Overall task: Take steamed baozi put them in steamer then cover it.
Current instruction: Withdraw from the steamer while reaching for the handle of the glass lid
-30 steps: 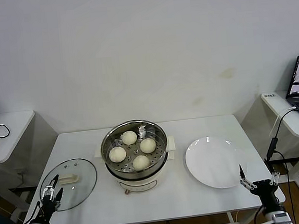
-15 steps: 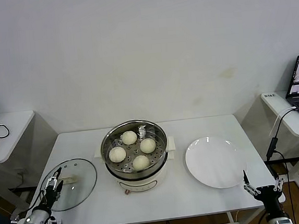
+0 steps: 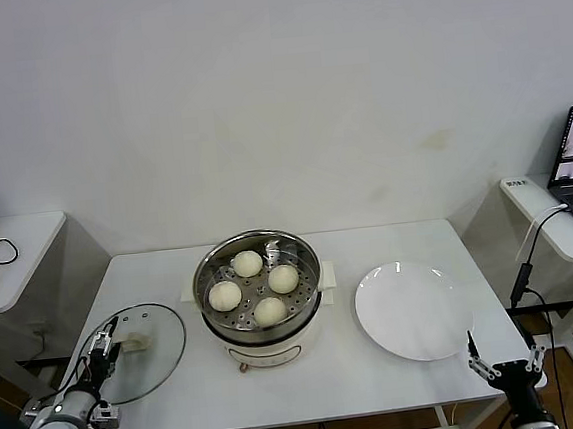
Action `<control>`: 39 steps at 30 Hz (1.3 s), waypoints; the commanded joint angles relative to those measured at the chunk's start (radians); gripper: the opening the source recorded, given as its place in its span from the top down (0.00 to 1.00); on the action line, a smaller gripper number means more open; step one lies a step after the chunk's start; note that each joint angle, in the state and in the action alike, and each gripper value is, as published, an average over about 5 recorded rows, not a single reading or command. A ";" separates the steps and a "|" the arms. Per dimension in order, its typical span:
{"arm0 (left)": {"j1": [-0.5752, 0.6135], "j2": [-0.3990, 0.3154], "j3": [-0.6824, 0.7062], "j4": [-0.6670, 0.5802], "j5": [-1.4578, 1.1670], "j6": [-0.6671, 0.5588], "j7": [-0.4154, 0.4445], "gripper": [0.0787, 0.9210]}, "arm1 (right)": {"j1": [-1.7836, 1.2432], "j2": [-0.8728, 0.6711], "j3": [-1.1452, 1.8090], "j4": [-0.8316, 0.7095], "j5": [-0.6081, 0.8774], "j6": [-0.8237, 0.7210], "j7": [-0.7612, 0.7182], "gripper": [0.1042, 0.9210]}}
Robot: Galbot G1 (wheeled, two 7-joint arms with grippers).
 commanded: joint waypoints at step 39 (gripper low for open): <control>-0.112 0.018 0.077 0.045 -0.100 0.030 0.060 0.12 | 0.012 0.009 -0.006 -0.050 -0.020 0.018 -0.002 0.12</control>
